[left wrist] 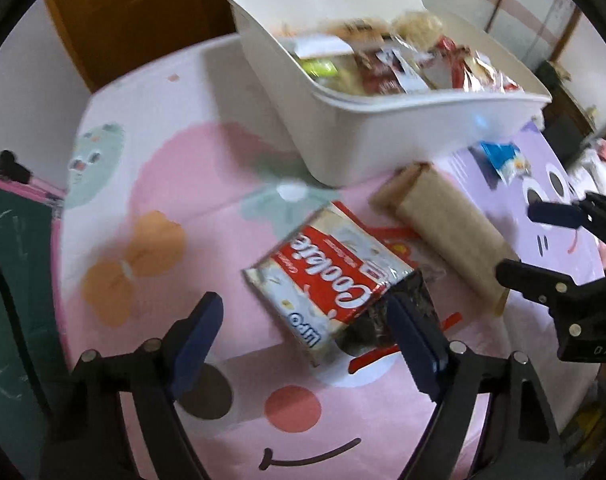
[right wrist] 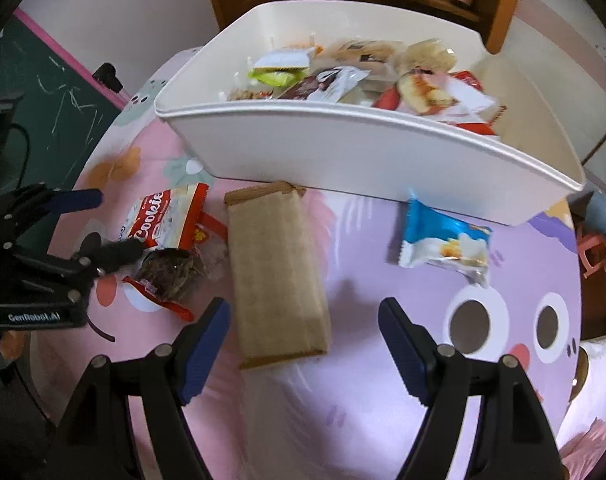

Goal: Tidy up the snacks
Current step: 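Grasp the red-white Cookies packet with the left tool while the right tool grasps the brown paper bar, then carry both packets over the white basket and open both tools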

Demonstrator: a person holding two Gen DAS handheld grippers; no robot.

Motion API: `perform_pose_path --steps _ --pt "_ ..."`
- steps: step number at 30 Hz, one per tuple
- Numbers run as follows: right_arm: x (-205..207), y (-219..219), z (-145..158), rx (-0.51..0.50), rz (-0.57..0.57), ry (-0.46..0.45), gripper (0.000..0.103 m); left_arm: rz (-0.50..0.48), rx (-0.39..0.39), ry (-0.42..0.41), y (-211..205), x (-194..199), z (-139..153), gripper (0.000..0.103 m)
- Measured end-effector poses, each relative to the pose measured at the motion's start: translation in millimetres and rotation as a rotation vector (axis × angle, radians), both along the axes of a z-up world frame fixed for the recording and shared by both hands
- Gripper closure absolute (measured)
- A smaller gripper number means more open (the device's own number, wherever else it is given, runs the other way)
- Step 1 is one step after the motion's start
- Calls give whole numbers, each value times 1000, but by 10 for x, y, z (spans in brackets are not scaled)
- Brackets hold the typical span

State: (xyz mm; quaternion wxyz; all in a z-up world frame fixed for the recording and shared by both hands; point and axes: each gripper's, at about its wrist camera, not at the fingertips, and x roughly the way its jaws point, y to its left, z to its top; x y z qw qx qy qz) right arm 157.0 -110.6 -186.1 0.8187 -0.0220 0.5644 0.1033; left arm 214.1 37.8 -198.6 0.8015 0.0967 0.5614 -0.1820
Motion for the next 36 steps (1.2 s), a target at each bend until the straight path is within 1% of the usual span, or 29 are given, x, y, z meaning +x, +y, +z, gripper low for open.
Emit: perform_pose_path --steps 3,6,8,10,11,15,17,18,19,21,22,25,29,33,36 --pt "36 62 -60 -7 14 8 26 -30 -19 21 -42 72 -86 19" --pt "84 97 -135 -11 16 24 26 -23 -30 42 -61 195 -143 19" --pt "118 101 -180 -11 14 37 26 -15 -56 56 -57 275 -186 19" --pt "142 105 -236 -9 9 52 27 -6 -79 73 -49 338 -225 19" --pt "155 108 -263 -9 7 60 30 -4 -86 71 -49 354 -230 19" --pt "167 176 -303 -50 24 30 33 -1 -66 56 -101 392 -250 19" --pt "160 218 -323 -83 31 14 36 -2 -32 35 -172 387 -248 25" --pt "158 224 -324 -78 32 10 40 4 -15 20 -198 384 -241 34" --pt "155 220 -322 -78 31 6 45 6 3 8 -233 382 -231 45" --pt "149 204 -329 -77 33 8 46 13 11 2 -289 372 -208 52" --pt "138 187 -334 -78 31 8 47 22 13 1 -306 366 -205 52" --pt "98 112 -310 -82 20 16 48 55 -3 -2 -322 308 -189 54" --pt "33 13 -263 -53 -7 48 49 111 -37 10 -242 115 -156 55" --pt "-57 -121 -204 0 -41 76 49 146 -40 -25 -172 -148 0 55" --pt "-186 -194 -80 38 -55 68 49 156 -58 -59 -157 -381 221 55"
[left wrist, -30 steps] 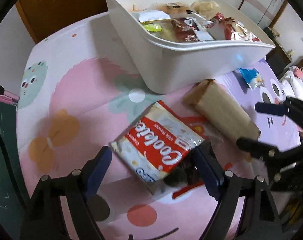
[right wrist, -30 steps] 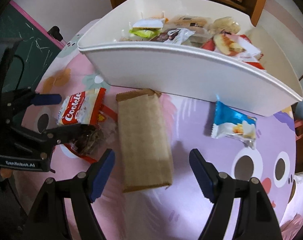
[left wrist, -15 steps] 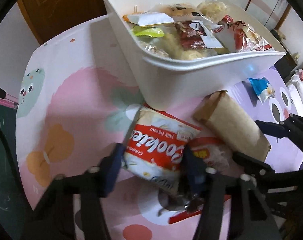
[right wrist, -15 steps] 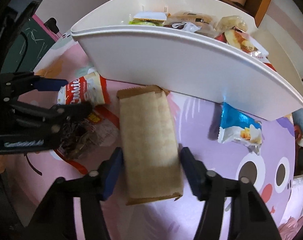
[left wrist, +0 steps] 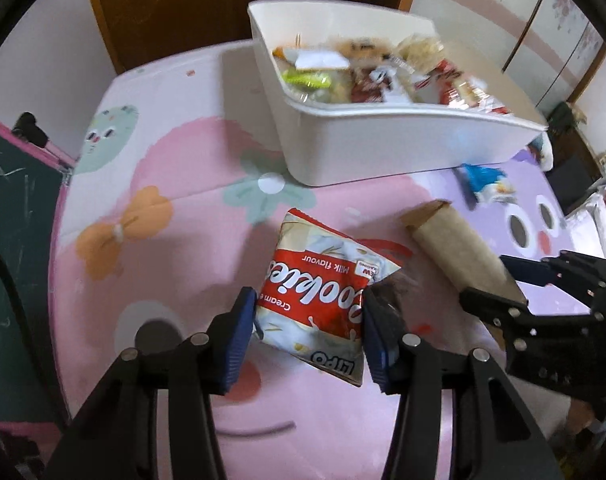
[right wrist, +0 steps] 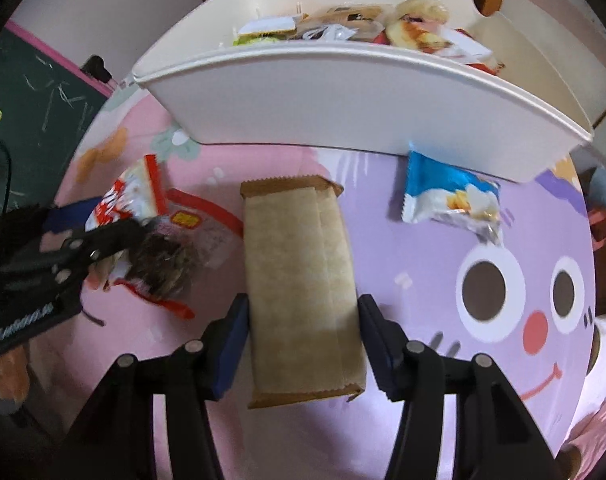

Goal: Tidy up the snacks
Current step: 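Carry both packets over the white basket and open both tools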

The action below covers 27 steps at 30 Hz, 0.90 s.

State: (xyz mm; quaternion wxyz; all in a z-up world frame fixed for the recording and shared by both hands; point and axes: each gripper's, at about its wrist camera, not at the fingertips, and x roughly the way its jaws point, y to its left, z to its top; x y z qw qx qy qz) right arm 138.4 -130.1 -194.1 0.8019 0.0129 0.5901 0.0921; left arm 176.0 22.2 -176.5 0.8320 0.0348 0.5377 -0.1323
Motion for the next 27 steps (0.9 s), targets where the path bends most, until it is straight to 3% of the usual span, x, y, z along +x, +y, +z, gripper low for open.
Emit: perform_pose_path --steps 9,14,20,27 --pt "-437 -63 577 33 11 -126 50 -29 -5 -120 -162 -658 550 55" --pt "-653 -121 915 47 9 -210 50 -38 -21 -155 -273 -826 771 54" --pt "-608 -281 1396 54 -25 -341 50 -15 -37 -205 -376 -752 1223 54" --pt "-246 -611 2078 -4 -107 -479 50 -8 -21 -362 -530 -455 2057 54"
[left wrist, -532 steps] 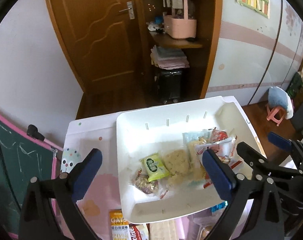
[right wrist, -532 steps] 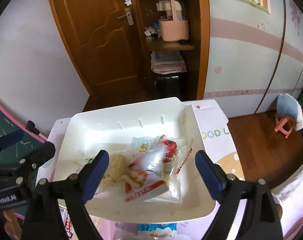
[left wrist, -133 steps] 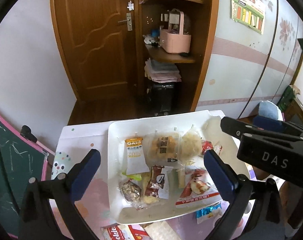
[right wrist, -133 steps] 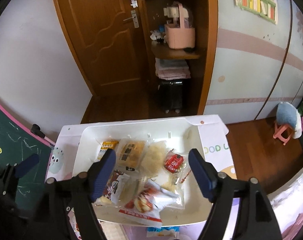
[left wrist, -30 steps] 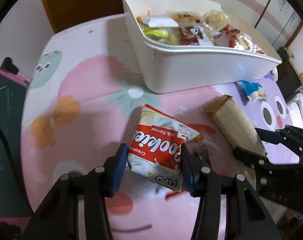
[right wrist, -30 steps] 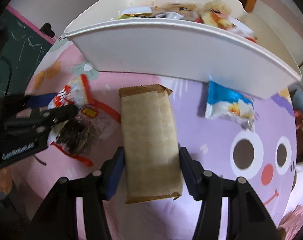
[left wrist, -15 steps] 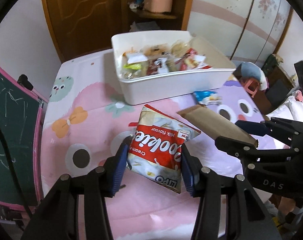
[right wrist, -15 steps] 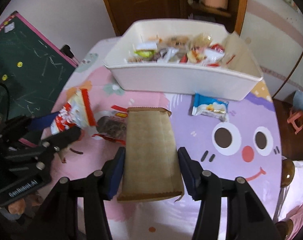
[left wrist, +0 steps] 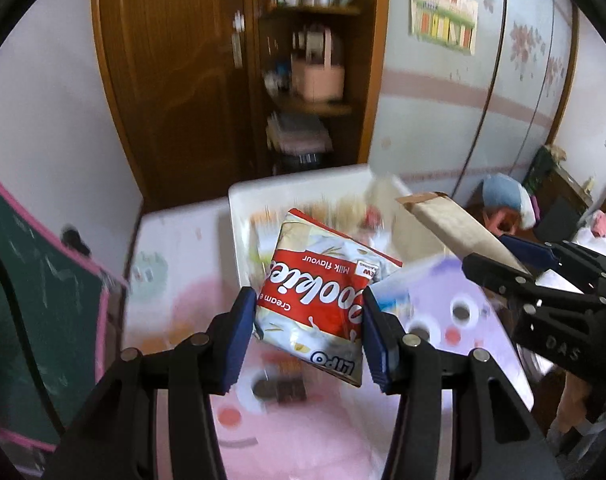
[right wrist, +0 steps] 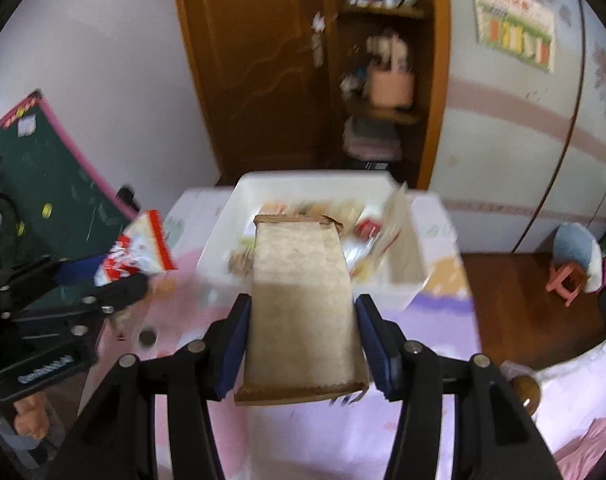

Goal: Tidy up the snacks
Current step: 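Carry both packets over the white basket and open both tools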

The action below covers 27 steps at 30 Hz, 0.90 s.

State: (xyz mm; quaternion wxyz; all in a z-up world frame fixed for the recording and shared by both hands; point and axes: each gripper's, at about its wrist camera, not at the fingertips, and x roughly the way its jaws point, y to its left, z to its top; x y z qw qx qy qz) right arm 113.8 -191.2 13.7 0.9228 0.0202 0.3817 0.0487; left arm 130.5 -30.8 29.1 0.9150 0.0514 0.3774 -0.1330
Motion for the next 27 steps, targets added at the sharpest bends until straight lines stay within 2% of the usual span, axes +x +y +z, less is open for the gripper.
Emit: perform_pose_path --steps 4,7,13,19,22,27 --pt "287 -191 412 -10 -49 -66 50 20 18 -90 -75 227 467 54" --pt "495 -296 648 1 -69 -94 50 33 14 -98 -121 443 669 54" --pt "893 -330 938 -6 -90 -150 50 62 40 -75 -244 943 708 54" --pt "1282 -324 880 33 -111 -135 50 88 48 -55 -364 1387 569 54" --pt "1475 -338 731 71 -107 -89 50 100 51 -34 -391 1578 443 54" --pt "1706 -270 449 78 -95 -26 50 122 69 7 -416 1848 157 54"
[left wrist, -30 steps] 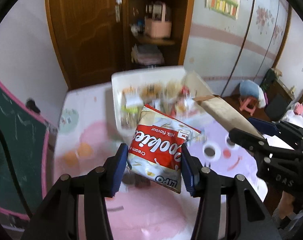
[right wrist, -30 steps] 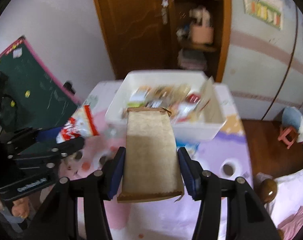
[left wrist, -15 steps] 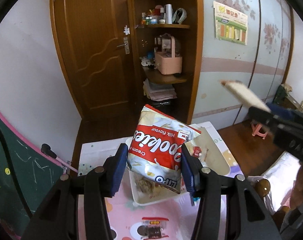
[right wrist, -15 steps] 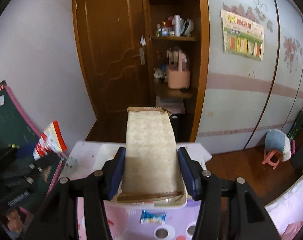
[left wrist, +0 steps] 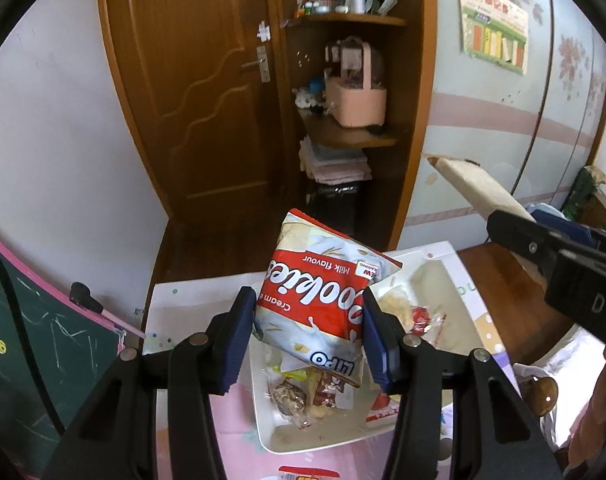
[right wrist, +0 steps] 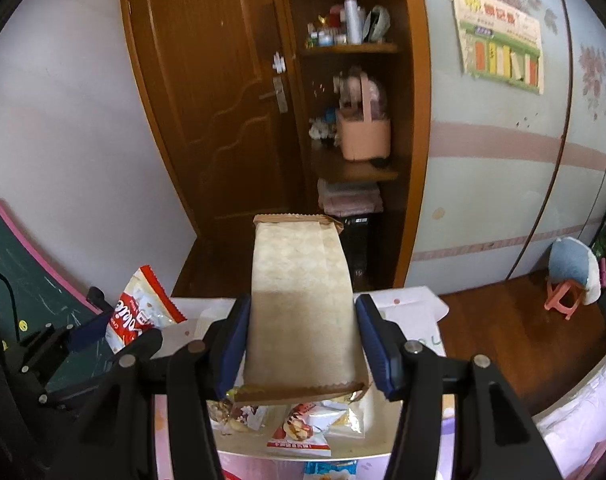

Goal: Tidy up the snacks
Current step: 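Carry both packets over the white basket and open both tools, then withdraw both tools from the basket toward the remaining snacks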

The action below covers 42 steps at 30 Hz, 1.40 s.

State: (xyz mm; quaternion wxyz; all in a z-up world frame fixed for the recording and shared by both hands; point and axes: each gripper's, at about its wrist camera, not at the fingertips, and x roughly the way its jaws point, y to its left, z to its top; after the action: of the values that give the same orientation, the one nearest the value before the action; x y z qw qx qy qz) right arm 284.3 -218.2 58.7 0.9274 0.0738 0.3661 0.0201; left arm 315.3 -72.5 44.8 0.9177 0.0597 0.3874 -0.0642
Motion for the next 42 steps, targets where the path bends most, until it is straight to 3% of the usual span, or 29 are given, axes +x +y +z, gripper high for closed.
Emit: perform_pose_path --steps 3,5,7,8,15,20,30,42 --pt "138 11 -203 34 12 55 50 17 10 21 -10 118 -154 51" --pt "204 17 -303 53 27 80 49 26 12 31 -9 195 -253 37" --pt "280 30 -406 84 52 100 49 22 11 35 -17 253 -345 1" --pt "298 34 -453 90 53 115 48 21 13 34 -23 267 -387 0" --pt "289 4 -723 112 28 200 30 -12 44 99 -99 274 -636 0" --pt "239 -92 -750 111 -11 209 28 -25 57 91 -102 155 -637 0" --pt "-105 -154 -564 82 -19 190 26 -6 0 89 56 -177 -395 0" --pt "-900 -136 -249 6 2 97 21 -89 19 -1 94 -1066 10 0"
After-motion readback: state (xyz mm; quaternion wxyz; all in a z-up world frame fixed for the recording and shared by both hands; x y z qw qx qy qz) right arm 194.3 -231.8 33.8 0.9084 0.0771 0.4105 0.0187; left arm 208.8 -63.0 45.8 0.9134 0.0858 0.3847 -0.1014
